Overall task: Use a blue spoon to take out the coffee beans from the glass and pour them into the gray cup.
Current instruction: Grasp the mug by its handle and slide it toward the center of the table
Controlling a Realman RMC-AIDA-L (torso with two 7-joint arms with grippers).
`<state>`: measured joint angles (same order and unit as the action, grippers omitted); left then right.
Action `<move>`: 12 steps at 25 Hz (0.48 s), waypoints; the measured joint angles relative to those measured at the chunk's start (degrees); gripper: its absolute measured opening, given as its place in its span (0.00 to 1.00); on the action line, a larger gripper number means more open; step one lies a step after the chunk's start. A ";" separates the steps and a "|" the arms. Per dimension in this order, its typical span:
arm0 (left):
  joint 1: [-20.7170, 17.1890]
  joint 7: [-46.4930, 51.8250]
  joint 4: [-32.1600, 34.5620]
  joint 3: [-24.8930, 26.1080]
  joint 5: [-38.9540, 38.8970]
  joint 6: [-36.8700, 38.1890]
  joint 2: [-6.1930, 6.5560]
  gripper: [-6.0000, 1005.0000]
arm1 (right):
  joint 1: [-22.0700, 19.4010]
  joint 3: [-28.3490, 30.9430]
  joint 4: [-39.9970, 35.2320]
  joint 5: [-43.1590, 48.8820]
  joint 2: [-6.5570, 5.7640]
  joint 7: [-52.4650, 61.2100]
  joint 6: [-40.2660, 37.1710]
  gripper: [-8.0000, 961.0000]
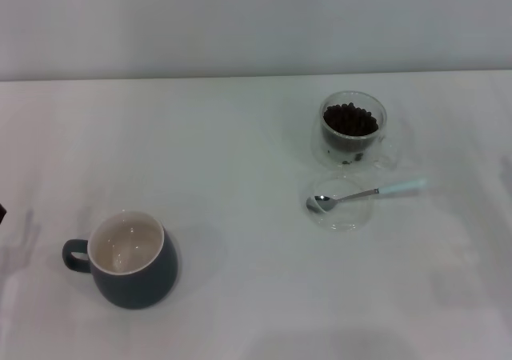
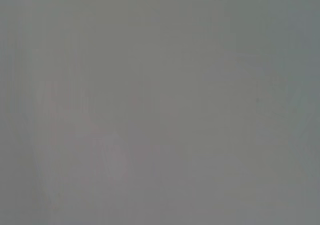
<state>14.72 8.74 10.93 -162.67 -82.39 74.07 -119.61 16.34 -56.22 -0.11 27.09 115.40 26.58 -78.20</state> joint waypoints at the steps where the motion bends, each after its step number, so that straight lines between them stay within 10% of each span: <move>1: -0.12 -0.02 0.03 -0.01 0.01 0.18 0.00 0.86 | 0.00 -0.01 0.01 0.02 0.00 0.00 0.13 0.79; 12: -0.41 -0.04 0.68 0.01 -0.05 0.56 0.00 0.86 | 0.00 -0.12 0.03 0.16 0.00 -0.04 0.38 0.79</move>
<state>14.31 8.70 11.61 -162.66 -82.44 74.63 -119.62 16.34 -56.34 -0.08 27.25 115.40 26.54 -77.81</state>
